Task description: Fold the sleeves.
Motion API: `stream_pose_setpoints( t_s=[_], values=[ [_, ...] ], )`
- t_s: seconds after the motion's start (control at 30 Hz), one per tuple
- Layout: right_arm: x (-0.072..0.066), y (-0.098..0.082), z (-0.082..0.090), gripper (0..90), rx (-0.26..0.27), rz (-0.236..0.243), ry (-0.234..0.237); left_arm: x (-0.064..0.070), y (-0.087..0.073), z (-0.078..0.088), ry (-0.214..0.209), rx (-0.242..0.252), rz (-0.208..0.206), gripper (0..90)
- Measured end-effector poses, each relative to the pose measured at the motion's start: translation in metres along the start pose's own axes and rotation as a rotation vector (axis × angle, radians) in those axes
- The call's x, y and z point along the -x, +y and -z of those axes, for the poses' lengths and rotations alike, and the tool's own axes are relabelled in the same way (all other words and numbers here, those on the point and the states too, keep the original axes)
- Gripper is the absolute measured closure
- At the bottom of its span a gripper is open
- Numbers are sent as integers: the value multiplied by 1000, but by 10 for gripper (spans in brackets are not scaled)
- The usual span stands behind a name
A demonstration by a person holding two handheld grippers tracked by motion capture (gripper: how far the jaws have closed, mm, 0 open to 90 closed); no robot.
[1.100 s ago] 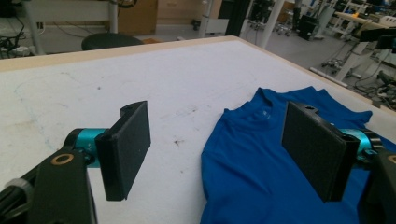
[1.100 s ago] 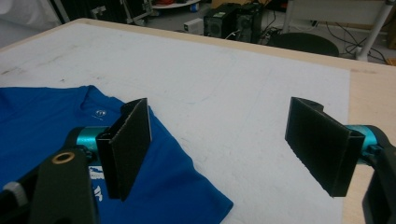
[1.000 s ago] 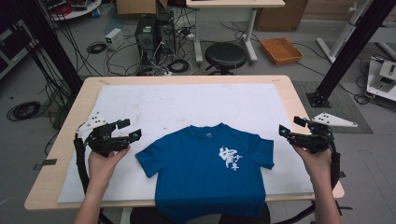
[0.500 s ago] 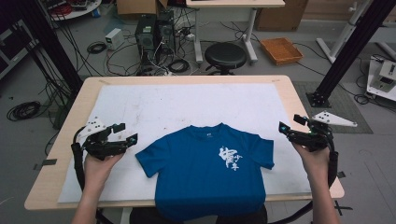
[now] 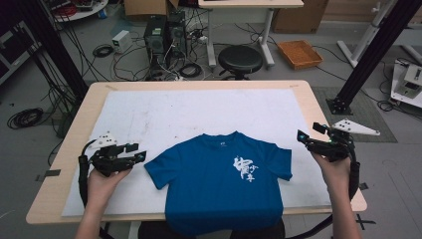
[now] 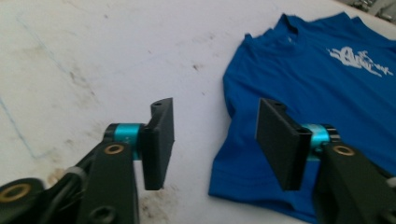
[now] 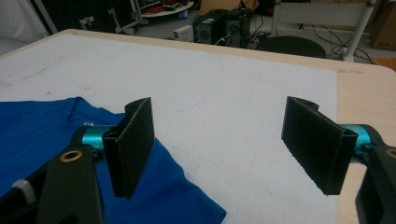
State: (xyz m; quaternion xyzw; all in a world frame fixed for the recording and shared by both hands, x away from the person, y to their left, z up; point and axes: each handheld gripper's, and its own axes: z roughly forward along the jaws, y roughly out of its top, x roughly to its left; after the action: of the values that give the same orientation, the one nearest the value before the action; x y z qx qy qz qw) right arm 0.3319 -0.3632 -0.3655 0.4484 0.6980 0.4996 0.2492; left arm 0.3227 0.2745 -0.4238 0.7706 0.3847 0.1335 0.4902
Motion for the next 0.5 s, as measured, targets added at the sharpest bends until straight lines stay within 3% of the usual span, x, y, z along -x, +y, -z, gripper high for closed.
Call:
stream_pose_setpoints(
  t_s=[0.17, 0.5],
  values=[
    [0, 0, 1, 255, -3, 1, -2, -1, -7, -5, 11, -48, 6, 506],
    [-3, 0, -2, 257, -9, 12, 0, 0, -13, -15, 23, -162, 32, 629]
  ],
)
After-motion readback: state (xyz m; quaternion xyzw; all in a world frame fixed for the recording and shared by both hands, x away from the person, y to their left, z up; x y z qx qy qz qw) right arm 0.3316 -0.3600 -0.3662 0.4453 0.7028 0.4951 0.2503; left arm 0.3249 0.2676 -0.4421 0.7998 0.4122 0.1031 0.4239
